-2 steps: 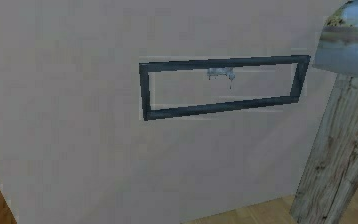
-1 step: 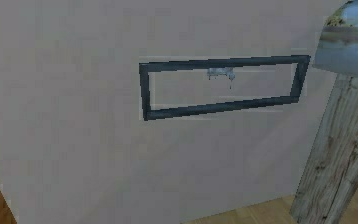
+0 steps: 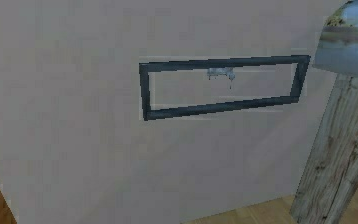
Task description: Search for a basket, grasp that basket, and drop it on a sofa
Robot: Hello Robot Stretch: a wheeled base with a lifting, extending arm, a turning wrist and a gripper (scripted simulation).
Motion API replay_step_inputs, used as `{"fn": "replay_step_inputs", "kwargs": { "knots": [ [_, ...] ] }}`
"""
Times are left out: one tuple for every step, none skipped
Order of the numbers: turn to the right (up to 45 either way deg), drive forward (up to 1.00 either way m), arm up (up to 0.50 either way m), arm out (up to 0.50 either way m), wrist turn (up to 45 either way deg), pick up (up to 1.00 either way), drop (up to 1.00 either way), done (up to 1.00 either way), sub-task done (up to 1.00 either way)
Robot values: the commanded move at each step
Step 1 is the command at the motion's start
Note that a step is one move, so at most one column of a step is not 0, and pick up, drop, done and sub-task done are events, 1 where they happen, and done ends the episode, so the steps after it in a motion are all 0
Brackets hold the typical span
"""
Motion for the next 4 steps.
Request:
{"fn": "replay_step_inputs", "kwargs": {
  "knots": [
    [0.0,0.0,0.1,0.0,0.0,0.0,0.0,0.0,0.0],
    [0.0,0.0,0.5,0.0,0.0,0.0,0.0,0.0,0.0],
    [0.0,0.0,0.24,0.0,0.0,0.0,0.0,0.0,0.0],
    [0.0,0.0,0.0,0.0,-45.0,0.0,0.0,0.0,0.0]
  ]
}}
